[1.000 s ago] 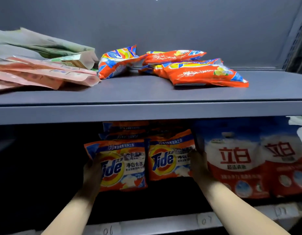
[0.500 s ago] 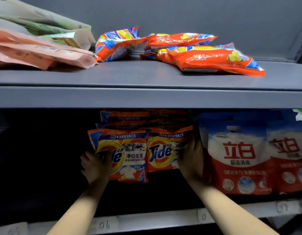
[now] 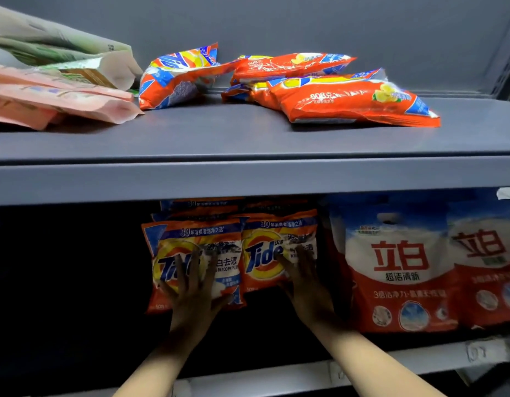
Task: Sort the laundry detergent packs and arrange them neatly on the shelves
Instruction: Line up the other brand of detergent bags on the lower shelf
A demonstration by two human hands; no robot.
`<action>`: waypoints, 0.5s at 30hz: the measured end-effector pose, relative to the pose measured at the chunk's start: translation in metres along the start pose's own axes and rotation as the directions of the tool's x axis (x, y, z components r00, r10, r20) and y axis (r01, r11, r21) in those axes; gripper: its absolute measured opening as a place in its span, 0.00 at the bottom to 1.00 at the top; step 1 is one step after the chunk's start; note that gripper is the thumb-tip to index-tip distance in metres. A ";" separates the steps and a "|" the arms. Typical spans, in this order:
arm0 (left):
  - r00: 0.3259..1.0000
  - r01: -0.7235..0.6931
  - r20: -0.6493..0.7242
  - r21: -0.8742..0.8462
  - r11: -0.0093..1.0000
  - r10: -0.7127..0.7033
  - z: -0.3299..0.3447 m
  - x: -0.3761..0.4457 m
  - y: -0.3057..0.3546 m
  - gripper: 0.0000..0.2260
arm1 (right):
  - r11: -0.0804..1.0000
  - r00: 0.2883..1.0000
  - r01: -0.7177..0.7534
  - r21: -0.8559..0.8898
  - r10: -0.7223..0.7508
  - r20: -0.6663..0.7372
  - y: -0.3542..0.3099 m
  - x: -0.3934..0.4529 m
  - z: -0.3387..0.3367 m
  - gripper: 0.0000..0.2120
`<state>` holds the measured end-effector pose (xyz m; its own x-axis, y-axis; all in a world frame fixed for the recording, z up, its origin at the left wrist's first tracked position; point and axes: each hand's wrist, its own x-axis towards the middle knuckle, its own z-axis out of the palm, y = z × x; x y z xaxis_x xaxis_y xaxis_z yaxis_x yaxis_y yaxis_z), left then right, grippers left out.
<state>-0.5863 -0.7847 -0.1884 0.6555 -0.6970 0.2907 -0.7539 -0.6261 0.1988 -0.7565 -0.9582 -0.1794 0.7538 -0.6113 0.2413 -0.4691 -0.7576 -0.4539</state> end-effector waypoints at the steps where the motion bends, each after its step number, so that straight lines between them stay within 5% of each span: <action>1: 1.000 0.009 0.013 0.003 1.000 -0.009 0.000 0.001 0.001 0.39 | 1.000 1.000 -0.004 -0.013 0.004 -0.005 -0.001 -0.001 0.000 0.28; 8: 0.995 0.013 0.096 -0.080 0.997 -0.005 -0.021 -0.003 0.003 0.36 | 0.995 0.994 -0.022 -0.094 0.032 0.102 -0.012 -0.004 -0.020 0.31; 15: 0.982 0.139 0.148 -0.163 0.977 -0.115 -0.058 -0.008 0.031 0.25 | 0.998 0.984 -0.066 0.003 0.065 0.167 -0.023 -0.016 -0.050 0.19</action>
<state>-0.6175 -0.7782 -0.1298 0.7369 -0.6646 0.1238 -0.6525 -0.6513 0.3875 -0.7809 -0.9421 -0.1296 0.7879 -0.6124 0.0650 -0.5165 -0.7146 -0.4718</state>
